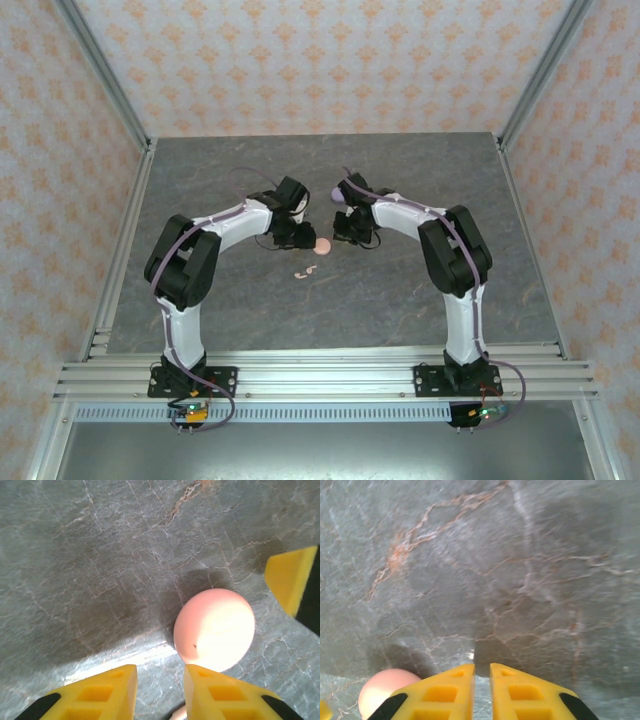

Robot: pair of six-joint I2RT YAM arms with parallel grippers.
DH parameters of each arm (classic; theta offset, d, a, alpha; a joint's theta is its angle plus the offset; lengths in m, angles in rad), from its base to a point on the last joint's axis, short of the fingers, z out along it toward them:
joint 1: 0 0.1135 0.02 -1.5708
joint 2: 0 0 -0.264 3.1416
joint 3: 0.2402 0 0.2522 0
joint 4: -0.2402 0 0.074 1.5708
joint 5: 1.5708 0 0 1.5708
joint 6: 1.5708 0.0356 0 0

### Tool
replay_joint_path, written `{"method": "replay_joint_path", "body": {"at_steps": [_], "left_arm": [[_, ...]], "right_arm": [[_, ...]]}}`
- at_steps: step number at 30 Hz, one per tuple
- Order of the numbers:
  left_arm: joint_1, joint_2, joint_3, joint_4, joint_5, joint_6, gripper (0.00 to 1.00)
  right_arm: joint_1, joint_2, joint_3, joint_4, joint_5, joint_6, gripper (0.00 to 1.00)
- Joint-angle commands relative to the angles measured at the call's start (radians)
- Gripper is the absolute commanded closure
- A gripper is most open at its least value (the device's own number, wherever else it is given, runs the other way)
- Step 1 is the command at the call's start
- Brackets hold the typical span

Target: Insert the wireless bluetooth earbuds into the charging case

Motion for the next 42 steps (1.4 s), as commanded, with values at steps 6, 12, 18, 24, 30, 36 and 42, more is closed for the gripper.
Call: {"method": "replay_joint_path", "body": {"at_steps": [6,12,18,24,30,36,42], "left_arm": [[0.044,-0.090,-0.030,-0.017,0.013,0.036,0.61],[0.080,-0.089,-0.085,0.115,0.124,-0.027,0.54],[0.085,-0.079,-0.132,0.199,0.181,-0.073,0.53],[0.090,-0.068,-0.158,0.233,0.208,-0.095,0.53],[0.090,-0.058,-0.183,0.288,0.249,-0.117,0.51],[0.090,-0.042,-0.190,0.301,0.260,-0.120,0.50],[0.090,-0.025,-0.196,0.305,0.247,-0.122,0.51]], "right_arm": [[-0.068,-0.172,-0.181,0.159,-0.151,0.067,0.73],[-0.076,-0.189,-0.254,0.279,-0.299,0.089,0.67],[-0.073,-0.145,-0.252,0.325,-0.349,0.105,0.66],[-0.063,-0.092,-0.215,0.309,-0.359,0.105,0.67],[-0.050,-0.061,-0.193,0.312,-0.375,0.112,0.68],[-0.041,-0.053,-0.192,0.311,-0.369,0.110,0.68],[-0.039,-0.057,-0.192,0.319,-0.365,0.117,0.70]]}}
